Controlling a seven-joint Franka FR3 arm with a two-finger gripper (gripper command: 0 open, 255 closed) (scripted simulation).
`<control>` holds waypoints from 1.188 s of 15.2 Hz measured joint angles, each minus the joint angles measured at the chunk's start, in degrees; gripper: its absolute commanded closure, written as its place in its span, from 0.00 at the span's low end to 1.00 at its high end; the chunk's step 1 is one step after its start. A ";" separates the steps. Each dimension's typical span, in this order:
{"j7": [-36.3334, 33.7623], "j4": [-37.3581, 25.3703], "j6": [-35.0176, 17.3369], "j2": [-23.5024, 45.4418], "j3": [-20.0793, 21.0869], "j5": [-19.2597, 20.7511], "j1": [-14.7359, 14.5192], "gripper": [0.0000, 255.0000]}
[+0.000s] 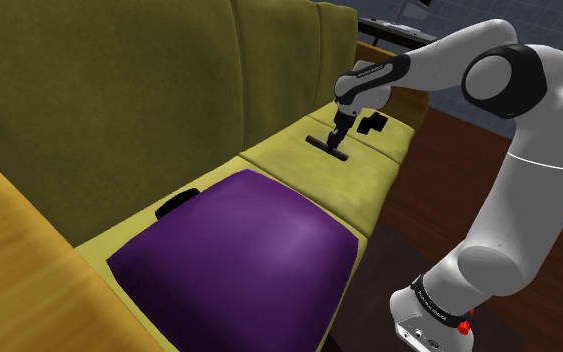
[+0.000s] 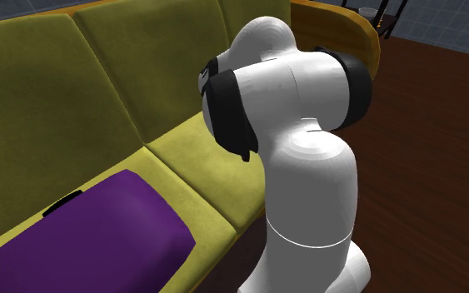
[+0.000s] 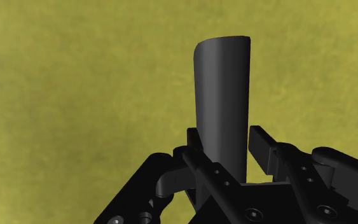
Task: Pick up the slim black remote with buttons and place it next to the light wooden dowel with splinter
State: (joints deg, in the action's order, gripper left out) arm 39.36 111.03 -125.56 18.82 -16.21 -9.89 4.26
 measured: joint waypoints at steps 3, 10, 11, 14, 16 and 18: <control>-0.43 -0.41 1.19 -0.73 -0.06 0.35 -0.21 1.00; -1.20 -2.31 5.64 -3.41 -0.52 1.53 -0.38 1.00; -1.34 -2.55 6.31 -3.86 -0.57 1.70 -0.43 1.00; -1.68 -3.95 8.39 -4.61 -0.69 2.09 -0.48 1.00; -1.99 -4.74 9.73 -5.19 -0.72 2.35 -0.57 1.00; -2.22 -5.26 10.85 -5.82 -0.77 2.60 -0.65 1.00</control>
State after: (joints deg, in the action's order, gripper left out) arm 37.14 105.77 -114.72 13.00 -16.97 -7.29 3.61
